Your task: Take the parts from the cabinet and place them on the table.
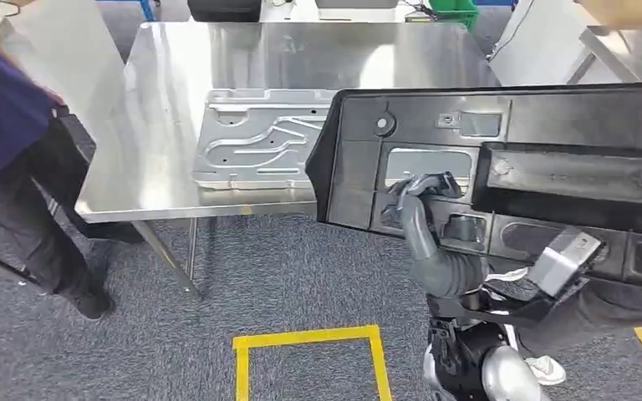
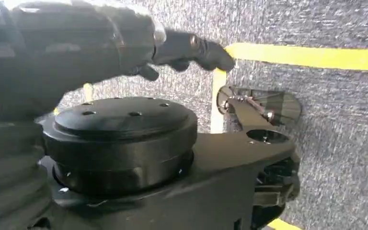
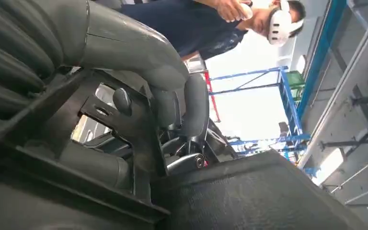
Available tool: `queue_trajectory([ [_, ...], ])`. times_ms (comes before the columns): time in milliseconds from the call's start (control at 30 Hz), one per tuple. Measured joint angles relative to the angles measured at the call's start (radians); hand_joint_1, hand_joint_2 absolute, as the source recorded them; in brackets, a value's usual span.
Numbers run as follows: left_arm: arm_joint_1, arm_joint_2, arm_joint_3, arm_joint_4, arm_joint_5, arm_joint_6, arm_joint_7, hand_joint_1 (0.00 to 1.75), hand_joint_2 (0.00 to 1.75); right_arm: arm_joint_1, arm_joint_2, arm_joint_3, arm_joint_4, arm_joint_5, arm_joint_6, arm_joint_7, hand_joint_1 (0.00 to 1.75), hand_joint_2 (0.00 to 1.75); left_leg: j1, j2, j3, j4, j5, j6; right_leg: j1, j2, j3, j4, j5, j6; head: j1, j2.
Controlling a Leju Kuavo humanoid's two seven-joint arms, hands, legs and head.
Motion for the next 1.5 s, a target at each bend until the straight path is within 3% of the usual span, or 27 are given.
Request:
queue_trajectory([
  [67, 0.002, 0.0, 0.0, 0.0, 0.0, 0.0, 0.0, 0.0, 1.75, 0.002, 0.0, 0.002, 0.001, 0.0, 0.0, 0.0, 1.75, 1.75, -0.003, 0.011, 0.006, 0.0, -0.011, 0.001, 0.002, -0.001, -0.085, 0.141, -0.037, 0.0, 0.006, 0.0],
  [100, 0.003, 0.0, 0.0, 0.0, 0.0, 0.0, 0.0, 0.0, 1.75, 0.003, 0.0, 0.002, 0.003, 0.0, 0.001, 0.0, 1.75, 1.75, -0.005, 0.014, 0.014, 0.0, -0.015, -0.001, 0.002, -0.002, -0.095, 0.149, -0.019, -0.002, 0.01, 0.0],
  [200, 0.003, -0.001, 0.0, 0.0, 0.0, 0.0, -0.001, 0.0, 1.75, 0.003, 0.0, 0.005, 0.003, 0.003, 0.003, 0.001, 1.75, 1.75, -0.008, 0.02, 0.05, 0.0, -0.039, -0.009, 0.004, -0.005, -0.016, -0.055, 0.142, -0.02, 0.014, 0.0],
  [233, 0.003, -0.002, 0.0, 0.0, 0.0, 0.0, -0.002, 0.0, 1.75, 0.003, -0.002, 0.006, 0.002, 0.005, 0.003, 0.001, 1.75, 1.75, -0.007, 0.024, 0.053, -0.003, -0.048, -0.012, 0.007, -0.008, 0.012, -0.114, 0.157, -0.028, 0.015, 0.0],
  [400, -0.004, -0.005, -0.002, -0.001, -0.001, -0.002, -0.003, 0.0, 1.75, 0.007, -0.005, 0.006, -0.002, 0.008, 0.005, 0.003, 1.75, 1.75, -0.009, 0.037, 0.074, -0.013, -0.078, -0.048, 0.014, -0.01, 0.058, -0.164, 0.109, -0.052, 0.007, 0.0],
  [433, -0.005, -0.005, -0.002, -0.001, -0.002, -0.002, -0.003, 0.0, 1.75, 0.009, -0.005, 0.007, -0.006, 0.009, 0.005, 0.003, 1.75, 1.75, -0.008, 0.016, 0.08, 0.008, -0.075, -0.052, 0.012, -0.011, 0.077, -0.177, 0.104, -0.055, 0.005, 0.0],
  [467, -0.007, -0.005, -0.003, -0.001, -0.002, -0.002, -0.004, 0.0, 1.75, 0.005, -0.005, 0.007, -0.007, 0.009, 0.006, 0.003, 1.75, 1.75, -0.005, 0.002, 0.049, 0.066, -0.085, -0.055, 0.01, -0.014, 0.096, -0.184, 0.098, -0.061, -0.007, 0.0],
  [533, -0.006, -0.004, -0.007, -0.001, -0.003, -0.002, -0.004, 0.0, 1.75, 0.006, -0.005, 0.008, -0.006, 0.009, 0.006, 0.003, 1.75, 1.75, 0.0, -0.005, -0.08, 0.239, -0.123, -0.064, 0.008, -0.014, 0.124, -0.19, 0.076, -0.062, -0.021, 0.0],
  [600, 0.002, -0.003, -0.008, 0.0, -0.002, -0.002, -0.002, 0.0, 1.75, 0.008, -0.005, 0.009, -0.006, 0.009, 0.006, 0.003, 1.75, 1.75, 0.002, -0.004, -0.184, 0.321, -0.102, -0.069, 0.005, -0.009, 0.154, -0.19, 0.047, -0.06, -0.025, 0.0],
  [700, 0.004, -0.002, -0.009, 0.0, -0.003, -0.002, -0.003, 0.0, 1.75, 0.008, -0.005, 0.01, -0.006, 0.009, 0.006, 0.003, 1.75, 1.75, 0.002, 0.001, -0.181, 0.129, 0.119, -0.071, -0.007, 0.0, 0.226, -0.19, -0.012, -0.046, -0.032, 0.0],
  [733, 0.006, -0.001, -0.009, 0.0, -0.003, -0.002, -0.003, 0.0, 1.75, 0.009, -0.006, 0.01, -0.006, 0.009, 0.007, 0.003, 1.75, 1.75, -0.001, 0.007, -0.165, 0.096, 0.137, -0.07, -0.012, 0.0, 0.252, -0.194, -0.034, -0.039, -0.033, 0.0],
  [767, 0.008, -0.002, -0.009, 0.0, -0.003, -0.002, -0.002, 0.0, 1.75, 0.008, -0.006, 0.01, -0.006, 0.01, 0.007, 0.003, 1.75, 1.75, -0.012, 0.014, -0.164, 0.11, 0.121, -0.068, -0.004, 0.003, 0.257, -0.204, -0.046, -0.026, -0.051, -0.001],
  [800, 0.006, -0.001, -0.009, 0.0, -0.004, -0.002, -0.003, 0.0, 1.75, 0.01, -0.006, 0.01, -0.007, 0.011, 0.008, 0.004, 1.75, 1.75, -0.008, 0.016, -0.132, 0.072, 0.078, -0.05, -0.006, 0.007, 0.265, -0.214, -0.046, -0.02, -0.061, 0.0],
  [867, 0.004, 0.0, -0.01, 0.0, -0.004, -0.001, -0.002, 0.0, 1.75, 0.007, -0.005, 0.01, -0.01, 0.012, 0.01, 0.004, 1.75, 1.75, -0.009, 0.015, -0.122, 0.062, 0.039, -0.022, -0.005, 0.006, 0.287, -0.231, -0.039, -0.009, -0.043, 0.0],
  [900, 0.005, 0.0, -0.01, 0.0, -0.004, -0.001, -0.001, 0.0, 1.75, 0.006, -0.005, 0.008, -0.01, 0.013, 0.01, 0.004, 1.75, 1.75, -0.007, 0.014, -0.104, 0.055, 0.028, -0.013, -0.005, 0.008, 0.273, -0.193, -0.014, -0.005, -0.048, 0.0],
  [967, 0.01, -0.001, -0.01, 0.0, -0.004, -0.001, -0.002, 0.0, 1.75, 0.006, -0.005, 0.007, -0.009, 0.015, 0.01, 0.004, 1.75, 1.75, -0.007, 0.015, -0.052, 0.027, 0.004, -0.002, -0.001, -0.002, 0.176, -0.021, 0.04, -0.014, -0.026, 0.0],
  [1000, 0.011, 0.0, -0.01, 0.0, -0.004, -0.001, -0.002, 0.0, 1.75, 0.008, -0.005, 0.007, -0.006, 0.015, 0.01, 0.004, 1.75, 1.75, -0.009, 0.016, -0.022, 0.013, -0.007, -0.001, 0.003, -0.003, 0.122, 0.049, 0.028, -0.019, -0.022, 0.0],
  [1067, 0.018, 0.001, -0.012, 0.001, -0.004, -0.001, 0.0, 0.0, 1.75, 0.011, -0.008, 0.008, 0.002, 0.018, 0.015, 0.01, 1.75, 1.75, -0.016, 0.017, 0.046, -0.019, -0.034, 0.002, 0.016, -0.003, 0.033, 0.116, -0.071, -0.025, -0.013, 0.0],
  [1133, 0.021, 0.002, -0.015, 0.002, -0.004, -0.002, 0.001, 0.0, 1.75, 0.01, -0.008, 0.012, 0.008, 0.032, 0.034, 0.039, 1.75, 1.75, -0.024, 0.015, 0.123, -0.049, -0.064, 0.004, 0.025, -0.003, -0.021, 0.095, -0.155, -0.036, -0.006, 0.0],
  [1167, 0.02, 0.002, -0.016, 0.002, -0.004, -0.002, 0.003, 0.0, 1.75, 0.009, -0.008, 0.016, 0.011, 0.048, 0.05, 0.063, 1.75, 1.75, -0.03, 0.013, 0.165, -0.064, -0.08, 0.005, 0.032, -0.003, -0.038, 0.058, -0.149, -0.045, -0.005, 0.0],
  [1200, 0.02, 0.003, -0.016, 0.002, -0.004, -0.002, 0.004, 0.0, 1.75, 0.005, -0.008, 0.021, 0.014, 0.065, 0.068, 0.093, 1.75, 1.75, -0.037, 0.013, 0.205, -0.077, -0.098, 0.004, 0.038, 0.001, -0.052, 0.004, -0.084, -0.061, 0.003, 0.0],
  [1233, 0.021, 0.003, -0.016, 0.002, -0.004, -0.006, 0.006, 0.0, 1.75, -0.006, -0.008, 0.031, 0.022, 0.082, 0.088, 0.131, 1.75, 1.75, -0.041, 0.016, 0.242, -0.086, -0.115, 0.004, 0.047, 0.01, -0.065, -0.067, 0.058, -0.08, 0.01, 0.0],
  [1267, 0.026, 0.0, -0.016, 0.002, -0.004, -0.009, 0.009, 0.0, 1.75, -0.021, -0.008, 0.046, 0.038, 0.094, 0.112, 0.169, 1.75, 1.75, -0.037, 0.021, 0.253, -0.091, -0.138, 0.003, 0.058, 0.034, -0.083, -0.147, 0.278, -0.094, 0.01, 0.0],
  [1300, 0.022, 0.001, -0.018, 0.003, -0.004, -0.013, 0.011, 0.0, 1.75, -0.034, -0.007, 0.061, 0.059, 0.104, 0.139, 0.207, 1.75, 1.75, -0.037, 0.016, 0.257, -0.081, -0.144, -0.007, 0.065, 0.042, -0.085, -0.116, 0.249, -0.102, -0.03, 0.0],
  [1367, 0.005, -0.004, -0.021, 0.003, -0.009, -0.027, 0.016, 0.0, 1.75, -0.069, -0.008, 0.1, 0.092, 0.115, 0.197, 0.272, 1.75, 1.75, -0.026, 0.023, 0.266, -0.081, -0.157, -0.019, 0.078, 0.032, -0.076, -0.128, 0.223, -0.111, -0.018, 0.0],
  [1467, -0.016, -0.008, -0.027, -0.001, -0.017, -0.038, 0.015, 0.0, 1.75, -0.138, 0.006, 0.15, 0.133, 0.121, 0.249, 0.317, 1.75, 1.75, -0.033, -0.004, 0.13, 0.142, -0.075, -0.04, 0.059, 0.017, -0.038, -0.173, 0.209, -0.116, -0.008, 0.0],
  [1500, -0.016, -0.008, -0.029, -0.001, -0.018, -0.043, 0.016, 0.0, 1.75, -0.152, 0.011, 0.168, 0.152, 0.117, 0.258, 0.33, 1.75, 1.75, -0.027, -0.009, 0.073, 0.217, -0.088, -0.044, 0.054, 0.011, -0.021, -0.185, 0.201, -0.116, -0.013, 0.0],
])
